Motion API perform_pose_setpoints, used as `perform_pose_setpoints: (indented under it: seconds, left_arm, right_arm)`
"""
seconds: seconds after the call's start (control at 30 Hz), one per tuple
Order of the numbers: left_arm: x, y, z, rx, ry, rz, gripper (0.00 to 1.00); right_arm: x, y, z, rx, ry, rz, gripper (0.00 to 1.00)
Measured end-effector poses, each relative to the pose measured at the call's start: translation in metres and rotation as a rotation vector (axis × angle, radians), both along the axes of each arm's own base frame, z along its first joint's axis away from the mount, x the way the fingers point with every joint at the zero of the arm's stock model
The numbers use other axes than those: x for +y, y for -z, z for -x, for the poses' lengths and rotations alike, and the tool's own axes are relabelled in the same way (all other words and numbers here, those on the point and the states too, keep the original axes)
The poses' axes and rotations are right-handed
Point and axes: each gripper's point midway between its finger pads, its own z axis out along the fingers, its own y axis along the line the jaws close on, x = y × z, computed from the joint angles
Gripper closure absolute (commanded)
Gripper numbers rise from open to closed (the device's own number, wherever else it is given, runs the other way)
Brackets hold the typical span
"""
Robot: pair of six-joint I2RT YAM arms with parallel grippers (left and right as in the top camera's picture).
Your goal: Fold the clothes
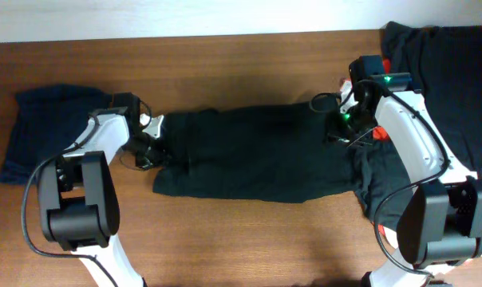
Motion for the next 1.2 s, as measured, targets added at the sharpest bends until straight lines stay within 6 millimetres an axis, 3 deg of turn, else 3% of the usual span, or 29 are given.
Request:
perform_pose_setpoints:
  seconds: [0.13, 0.2, 0.23, 0.33, 0.47, 0.63, 0.73, 0.83, 0.9, 0.97, 1.07, 1.13, 1.2]
  left_arm:
    - [0.043, -0.034, 0.004, 0.117, -0.049, -0.128, 0.99]
    - [0.053, -0.061, -0.007, 0.093, -0.058, -0.160, 1.00]
    - [0.054, -0.073, -0.010, 0.084, -0.057, -0.168, 1.00]
    - [0.053, -0.105, -0.004, 0.058, -0.055, -0.176, 0.99]
    - [0.052, -0.147, 0.001, -0.049, -0.064, -0.186, 0.99]
    - [0.042, -0.159, 0.001, -0.089, -0.044, -0.179, 0.99]
    - [0.018, -0.162, 0.002, -0.095, 0.001, -0.129, 0.99]
    - [-0.003, -0.164, 0.004, -0.100, 0.048, -0.097, 0.99]
    - [-0.010, -0.164, 0.005, -0.102, 0.064, -0.088, 0.99]
    - [-0.011, -0.164, 0.005, -0.102, 0.066, -0.088, 0.99]
    - [-0.011, -0.164, 0.005, -0.105, 0.065, -0.087, 0.99]
    - [-0.011, -0.164, 0.004, -0.107, 0.065, -0.088, 1.00]
    - [-0.009, -0.164, 0.003, -0.109, 0.065, -0.096, 1.00]
  right_arm:
    - [0.027, -0.008, -0.005, -0.056, -0.111, -0.135, 0.72]
    - [0.053, -0.010, -0.007, -0.087, -0.178, -0.186, 0.72]
    - [0.076, -0.008, -0.006, -0.103, -0.234, -0.221, 0.72]
    - [0.147, 0.002, -0.003, -0.175, -0.388, -0.294, 0.72]
    - [0.212, 0.032, 0.013, -0.158, -0.481, -0.340, 0.71]
    - [0.291, 0.098, 0.052, -0.081, -0.595, -0.385, 0.67]
    - [0.330, 0.100, 0.072, -0.104, -0.673, -0.469, 0.64]
    - [0.328, 0.100, 0.074, -0.078, -0.663, -0.454, 0.63]
    - [0.310, 0.101, 0.075, -0.003, -0.627, -0.417, 0.63]
    - [0.272, 0.101, 0.066, 0.066, -0.567, -0.345, 0.63]
    - [0.190, 0.096, 0.033, 0.098, -0.437, -0.234, 0.64]
    - [0.139, 0.093, 0.022, 0.129, -0.357, -0.170, 0.64]
    - [0.101, 0.096, 0.017, 0.154, -0.303, -0.090, 0.64]
